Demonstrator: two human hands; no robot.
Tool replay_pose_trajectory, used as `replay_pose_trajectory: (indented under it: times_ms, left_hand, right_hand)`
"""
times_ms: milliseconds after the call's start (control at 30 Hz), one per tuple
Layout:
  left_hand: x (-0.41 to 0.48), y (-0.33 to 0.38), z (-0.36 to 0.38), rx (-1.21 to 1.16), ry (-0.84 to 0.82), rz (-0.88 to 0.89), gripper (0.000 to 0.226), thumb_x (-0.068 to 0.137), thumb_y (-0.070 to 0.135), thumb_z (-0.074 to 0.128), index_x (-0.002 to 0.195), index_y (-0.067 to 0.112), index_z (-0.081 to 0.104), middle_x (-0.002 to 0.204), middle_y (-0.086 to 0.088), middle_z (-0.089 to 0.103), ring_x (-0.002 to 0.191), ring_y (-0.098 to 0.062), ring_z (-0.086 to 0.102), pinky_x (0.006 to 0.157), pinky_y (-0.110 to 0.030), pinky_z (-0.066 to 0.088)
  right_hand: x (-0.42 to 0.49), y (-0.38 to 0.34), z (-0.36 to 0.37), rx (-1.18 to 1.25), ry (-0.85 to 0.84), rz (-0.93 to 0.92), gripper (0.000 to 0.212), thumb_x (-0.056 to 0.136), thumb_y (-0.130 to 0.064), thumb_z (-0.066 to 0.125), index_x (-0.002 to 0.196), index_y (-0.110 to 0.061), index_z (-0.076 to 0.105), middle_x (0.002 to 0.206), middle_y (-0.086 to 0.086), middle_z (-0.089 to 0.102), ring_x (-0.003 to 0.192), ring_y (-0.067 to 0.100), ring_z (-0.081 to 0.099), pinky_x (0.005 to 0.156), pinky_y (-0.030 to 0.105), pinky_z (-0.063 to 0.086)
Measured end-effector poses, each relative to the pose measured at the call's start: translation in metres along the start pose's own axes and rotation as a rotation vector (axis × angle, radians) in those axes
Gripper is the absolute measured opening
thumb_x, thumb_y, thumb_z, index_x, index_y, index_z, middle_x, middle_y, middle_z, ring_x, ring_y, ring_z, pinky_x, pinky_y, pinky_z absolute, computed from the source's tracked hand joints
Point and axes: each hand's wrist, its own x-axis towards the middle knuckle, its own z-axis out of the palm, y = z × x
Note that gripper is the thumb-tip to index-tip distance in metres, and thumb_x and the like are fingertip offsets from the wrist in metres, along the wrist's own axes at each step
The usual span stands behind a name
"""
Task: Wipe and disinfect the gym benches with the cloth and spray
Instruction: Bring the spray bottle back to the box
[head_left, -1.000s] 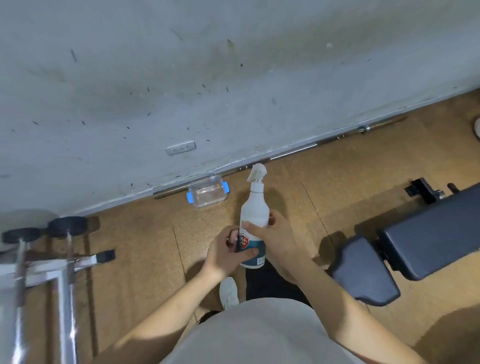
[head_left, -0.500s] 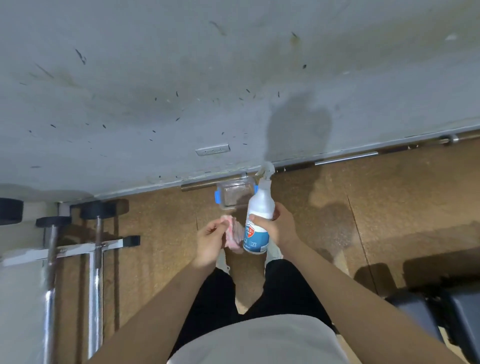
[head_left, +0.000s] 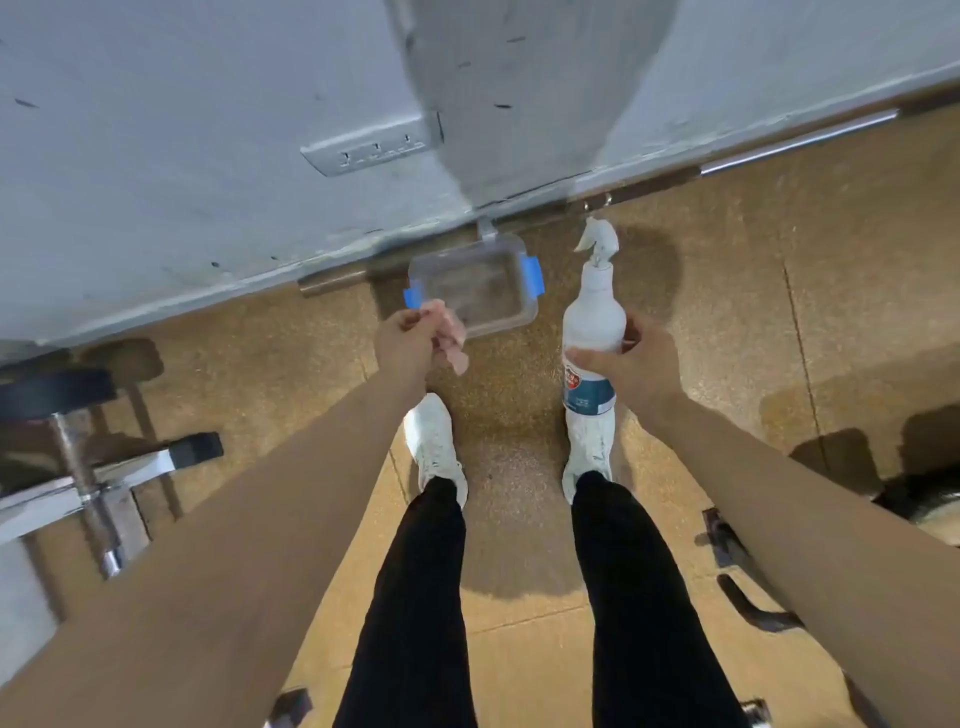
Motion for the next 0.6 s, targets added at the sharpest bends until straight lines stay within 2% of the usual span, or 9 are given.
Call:
replay_pose_trajectory:
  times_ms: [67,133,233,300,400,467,500,533,600]
  left_hand:
    - [0.044,-0.014,-0.001,0.062,0.028,-0.04,0.025,0.093,0.014,0.073,0.114,0.001,0.07,0.096,-0.016,0.076,0.077,-0.026,0.072,0.063,-0.03,0.06]
    - [0.068,-0.026,-0.004,0.207,0.061,-0.053,0.03,0.088,0.012,0.077,0.116,0.008,0.07,0.098,-0.012,0.073,0.07,-0.023,0.067,0.057,-0.028,0.057]
    - [0.078,-0.027,-0.007,0.43,0.052,0.115,0.024,0.087,0.014,0.074,0.11,0.021,0.069,0.108,-0.004,0.072,0.076,-0.017,0.065,0.073,-0.035,0.06]
    - [0.077,-0.014,-0.006,0.469,-0.06,0.312,0.022,0.091,0.017,0.071,0.111,0.026,0.07,0.111,-0.001,0.073,0.083,-0.013,0.066,0.074,-0.026,0.058]
    - [0.067,0.025,-0.005,0.608,-0.257,0.546,0.042,0.097,0.024,0.07,0.138,0.027,0.059,0.129,0.01,0.063,0.105,-0.006,0.062,0.074,-0.003,0.047]
    - [0.067,0.047,-0.004,0.691,-0.365,0.641,0.058,0.099,0.028,0.068,0.152,0.029,0.044,0.143,0.013,0.051,0.121,-0.004,0.053,0.092,-0.005,0.043]
    - [0.068,0.056,-0.003,0.722,-0.428,0.67,0.061,0.1,0.028,0.067,0.155,0.031,0.04,0.145,0.015,0.047,0.126,-0.004,0.049,0.101,-0.012,0.042]
    - [0.068,0.063,0.001,0.754,-0.498,0.699,0.058,0.101,0.028,0.066,0.154,0.032,0.041,0.143,0.018,0.047,0.126,-0.001,0.049,0.105,-0.019,0.043]
    - [0.074,0.074,0.009,0.827,-0.597,0.769,0.041,0.102,0.026,0.064,0.142,0.029,0.057,0.127,0.022,0.058,0.108,0.011,0.058,0.102,-0.021,0.046]
  right_hand:
    - [0.023,0.014,0.015,-0.009,0.008,-0.011,0.074,0.066,-0.031,0.094,0.13,-0.017,0.061,0.12,-0.003,0.068,0.107,0.016,0.065,0.083,0.028,0.056]
    - [0.042,0.022,0.03,-0.017,0.0,-0.025,0.073,0.067,-0.03,0.093,0.131,-0.018,0.06,0.119,-0.004,0.068,0.106,0.014,0.065,0.079,0.021,0.054]
    - [0.064,0.027,0.05,-0.053,-0.033,-0.063,0.07,0.067,-0.024,0.094,0.13,-0.017,0.062,0.119,-0.003,0.068,0.105,0.014,0.064,0.076,0.018,0.052]
    - [0.074,0.027,0.06,-0.086,-0.094,-0.086,0.071,0.066,-0.022,0.094,0.13,-0.017,0.063,0.117,-0.004,0.068,0.103,0.011,0.064,0.074,0.016,0.05]
    - [0.084,0.023,0.068,-0.161,-0.223,-0.122,0.069,0.068,-0.017,0.093,0.13,-0.02,0.062,0.109,-0.012,0.065,0.097,0.005,0.061,0.076,0.015,0.049]
    - [0.089,0.018,0.07,-0.21,-0.316,-0.151,0.067,0.069,-0.014,0.092,0.129,-0.023,0.061,0.112,-0.012,0.064,0.103,0.01,0.06,0.081,0.017,0.049]
    - [0.092,0.015,0.07,-0.234,-0.362,-0.165,0.069,0.07,-0.013,0.091,0.13,-0.023,0.06,0.114,-0.011,0.064,0.107,0.011,0.059,0.084,0.019,0.049]
    - [0.096,0.014,0.07,-0.26,-0.402,-0.178,0.071,0.07,-0.013,0.091,0.132,-0.023,0.06,0.116,-0.011,0.064,0.109,0.012,0.059,0.087,0.02,0.049]
    - [0.102,0.01,0.069,-0.296,-0.459,-0.191,0.074,0.07,-0.014,0.091,0.136,-0.023,0.058,0.119,-0.012,0.064,0.112,0.011,0.06,0.092,0.022,0.049]
